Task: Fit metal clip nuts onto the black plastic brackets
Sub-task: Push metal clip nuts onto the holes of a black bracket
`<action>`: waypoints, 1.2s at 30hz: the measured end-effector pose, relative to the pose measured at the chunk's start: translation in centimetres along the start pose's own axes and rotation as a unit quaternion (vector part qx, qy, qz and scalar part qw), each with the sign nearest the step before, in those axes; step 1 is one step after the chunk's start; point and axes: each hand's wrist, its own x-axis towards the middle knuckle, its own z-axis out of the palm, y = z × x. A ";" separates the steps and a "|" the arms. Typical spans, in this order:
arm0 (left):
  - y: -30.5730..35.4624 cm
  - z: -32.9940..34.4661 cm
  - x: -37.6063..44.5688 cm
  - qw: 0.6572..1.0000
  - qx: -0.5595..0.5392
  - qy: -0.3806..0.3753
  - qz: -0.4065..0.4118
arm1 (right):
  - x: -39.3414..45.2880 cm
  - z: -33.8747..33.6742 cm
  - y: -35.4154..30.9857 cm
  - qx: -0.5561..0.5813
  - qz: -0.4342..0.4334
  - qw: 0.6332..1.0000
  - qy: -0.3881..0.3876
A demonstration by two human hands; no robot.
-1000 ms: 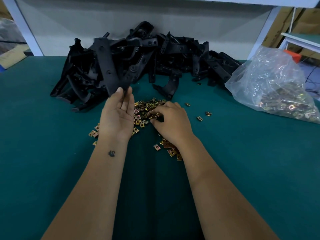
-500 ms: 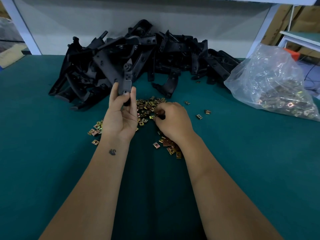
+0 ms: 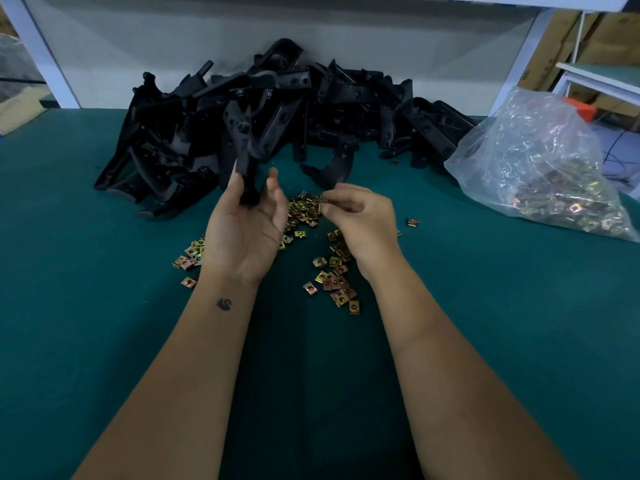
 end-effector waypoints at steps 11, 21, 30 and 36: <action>-1.3 -0.4 0.3 0.988 0.147 0.023 0.042 | -0.4 -0.5 -0.8 0.310 0.075 0.945 -0.065; -2.6 0.1 0.0 0.982 0.179 0.042 0.027 | -0.3 0.0 -0.7 0.364 0.059 0.929 -0.039; -2.7 -0.1 0.2 0.977 0.211 0.009 -0.020 | -0.4 0.0 -0.8 0.350 0.034 0.936 -0.035; -2.9 -0.2 0.2 0.955 0.293 -0.020 -0.043 | -0.5 0.1 -1.0 0.347 0.028 0.937 -0.035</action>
